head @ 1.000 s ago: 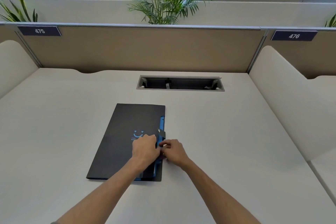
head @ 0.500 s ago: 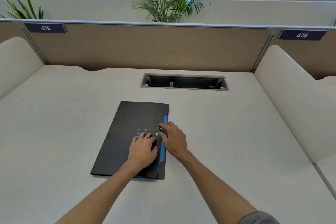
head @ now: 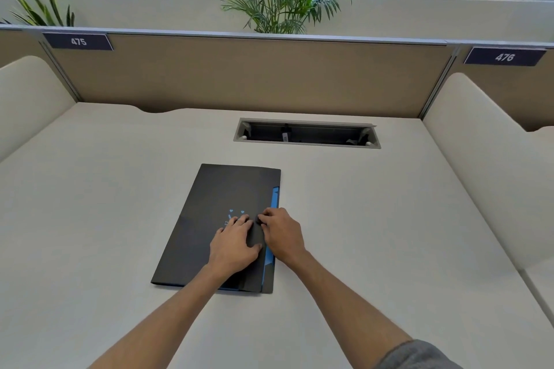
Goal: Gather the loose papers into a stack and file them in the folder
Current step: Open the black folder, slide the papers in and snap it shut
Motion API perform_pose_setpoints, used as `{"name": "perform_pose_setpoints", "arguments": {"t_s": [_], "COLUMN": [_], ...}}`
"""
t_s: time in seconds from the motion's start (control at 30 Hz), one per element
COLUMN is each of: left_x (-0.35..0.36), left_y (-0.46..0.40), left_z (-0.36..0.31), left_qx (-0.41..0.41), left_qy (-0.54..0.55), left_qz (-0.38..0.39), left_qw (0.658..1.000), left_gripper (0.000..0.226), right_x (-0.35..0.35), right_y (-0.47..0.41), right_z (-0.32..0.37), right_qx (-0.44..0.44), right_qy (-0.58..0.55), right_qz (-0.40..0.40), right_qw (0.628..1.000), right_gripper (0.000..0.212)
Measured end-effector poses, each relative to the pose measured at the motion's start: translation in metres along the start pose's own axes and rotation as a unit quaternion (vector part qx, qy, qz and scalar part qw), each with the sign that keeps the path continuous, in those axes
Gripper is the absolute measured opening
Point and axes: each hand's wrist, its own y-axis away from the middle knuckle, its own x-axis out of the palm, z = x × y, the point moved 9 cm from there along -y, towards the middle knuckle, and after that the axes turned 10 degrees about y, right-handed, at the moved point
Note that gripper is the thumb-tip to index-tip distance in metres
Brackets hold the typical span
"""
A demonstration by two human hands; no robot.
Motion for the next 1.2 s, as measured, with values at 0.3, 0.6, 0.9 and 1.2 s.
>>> {"name": "perform_pose_setpoints", "arguments": {"t_s": [0.3, 0.6, 0.9, 1.2], "left_x": [0.0, -0.003, -0.036, -0.072], "left_y": [-0.002, 0.0, 0.007, 0.021], "left_z": [0.001, 0.002, 0.047, 0.121], "left_qx": [0.004, 0.04, -0.04, -0.205], "left_qy": [0.004, 0.006, 0.003, -0.002], "left_qz": [0.002, -0.01, -0.09, -0.155], "left_qw": [1.0, 0.999, 0.995, 0.966], "left_gripper": [0.07, 0.053, 0.051, 0.07], "right_x": [0.003, 0.0, 0.002, -0.018], "right_y": [0.007, 0.004, 0.003, 0.025], "right_z": [0.005, 0.01, 0.009, -0.023], "right_qx": [-0.015, -0.026, -0.041, 0.2], "right_qy": [0.032, 0.041, 0.036, -0.006], "right_qz": [-0.031, -0.053, 0.021, -0.003], "right_qw": [0.999, 0.997, 0.998, 0.98], "right_gripper": [0.031, 0.029, 0.036, 0.052]}}
